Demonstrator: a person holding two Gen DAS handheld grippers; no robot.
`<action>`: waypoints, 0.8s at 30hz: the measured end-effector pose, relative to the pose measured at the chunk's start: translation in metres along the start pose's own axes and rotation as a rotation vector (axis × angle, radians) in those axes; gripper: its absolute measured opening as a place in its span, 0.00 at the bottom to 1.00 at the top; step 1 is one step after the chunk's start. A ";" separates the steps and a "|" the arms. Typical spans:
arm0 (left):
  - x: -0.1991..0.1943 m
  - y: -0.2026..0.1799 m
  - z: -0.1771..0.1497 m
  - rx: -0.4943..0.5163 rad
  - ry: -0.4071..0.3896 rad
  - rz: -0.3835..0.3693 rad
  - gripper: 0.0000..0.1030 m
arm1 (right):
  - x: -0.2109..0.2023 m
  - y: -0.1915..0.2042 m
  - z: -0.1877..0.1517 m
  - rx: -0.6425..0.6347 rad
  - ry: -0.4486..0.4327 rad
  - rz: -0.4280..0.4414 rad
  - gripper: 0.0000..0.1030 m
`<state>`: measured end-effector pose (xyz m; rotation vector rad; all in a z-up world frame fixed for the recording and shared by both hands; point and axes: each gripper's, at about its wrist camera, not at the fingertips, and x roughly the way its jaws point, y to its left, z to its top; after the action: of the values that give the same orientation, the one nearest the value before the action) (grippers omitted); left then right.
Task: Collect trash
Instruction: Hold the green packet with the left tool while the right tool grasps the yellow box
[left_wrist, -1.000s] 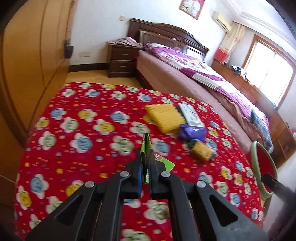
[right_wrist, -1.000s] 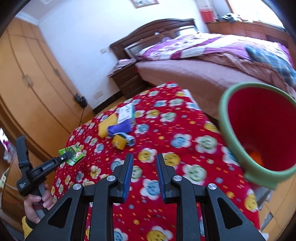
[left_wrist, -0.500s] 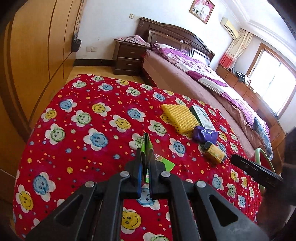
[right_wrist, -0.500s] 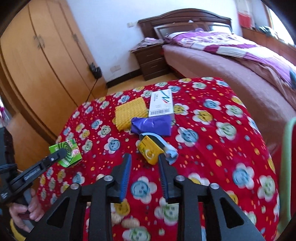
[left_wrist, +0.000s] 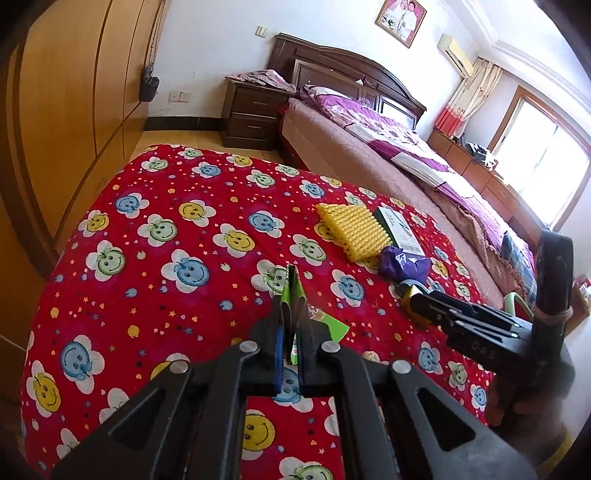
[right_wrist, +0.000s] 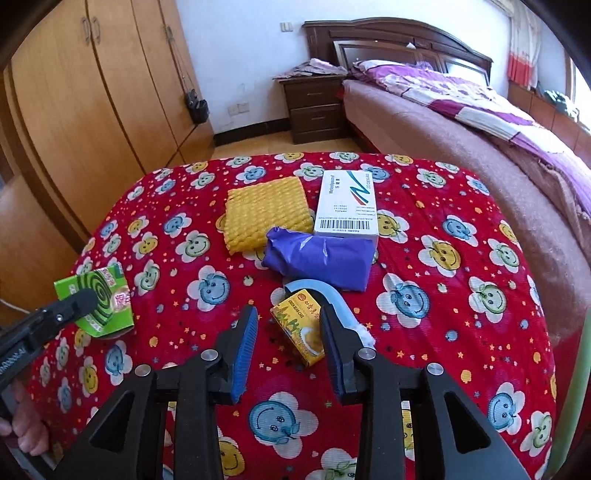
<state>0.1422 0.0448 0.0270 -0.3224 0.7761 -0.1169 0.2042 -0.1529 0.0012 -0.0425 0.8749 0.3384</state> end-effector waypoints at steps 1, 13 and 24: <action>-0.001 0.000 0.000 -0.001 -0.002 -0.003 0.03 | -0.001 0.001 -0.001 -0.003 0.001 -0.003 0.34; -0.009 0.001 -0.003 -0.007 -0.010 -0.041 0.03 | -0.014 0.005 -0.004 0.000 -0.016 -0.015 0.34; -0.011 0.003 -0.004 -0.008 -0.014 -0.038 0.03 | 0.000 0.005 -0.001 -0.038 0.020 0.002 0.38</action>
<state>0.1315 0.0492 0.0303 -0.3454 0.7565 -0.1470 0.2020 -0.1486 0.0010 -0.0803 0.8882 0.3565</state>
